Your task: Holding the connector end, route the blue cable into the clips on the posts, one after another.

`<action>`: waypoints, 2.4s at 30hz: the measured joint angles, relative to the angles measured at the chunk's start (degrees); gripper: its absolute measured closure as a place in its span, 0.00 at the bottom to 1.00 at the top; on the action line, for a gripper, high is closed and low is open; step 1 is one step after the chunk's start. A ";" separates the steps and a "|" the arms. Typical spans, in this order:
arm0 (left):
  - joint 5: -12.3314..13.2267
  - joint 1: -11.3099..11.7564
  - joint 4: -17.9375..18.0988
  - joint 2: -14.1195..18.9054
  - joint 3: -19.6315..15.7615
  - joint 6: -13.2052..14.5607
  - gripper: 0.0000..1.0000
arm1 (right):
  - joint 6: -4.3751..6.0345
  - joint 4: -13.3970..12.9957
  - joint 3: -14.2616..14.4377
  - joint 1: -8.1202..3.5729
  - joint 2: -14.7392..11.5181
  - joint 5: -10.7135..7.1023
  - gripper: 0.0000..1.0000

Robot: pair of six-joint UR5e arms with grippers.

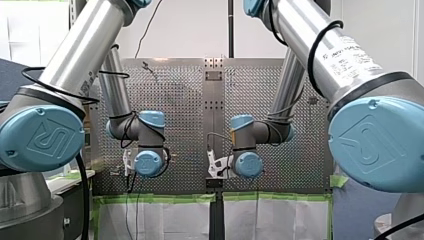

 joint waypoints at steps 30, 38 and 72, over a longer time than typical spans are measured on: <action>-0.80 4.49 -13.50 13.51 2.54 -3.12 1.00 | 8.17 4.03 -8.06 -0.26 -13.96 -12.10 1.00; -1.57 5.39 -18.11 18.11 7.02 -6.24 1.00 | 9.22 5.36 -10.08 -0.14 -16.40 -13.10 1.00; -1.73 12.26 -34.85 34.86 19.63 -8.65 1.00 | 10.99 15.22 -22.42 0.27 -16.54 -17.00 1.00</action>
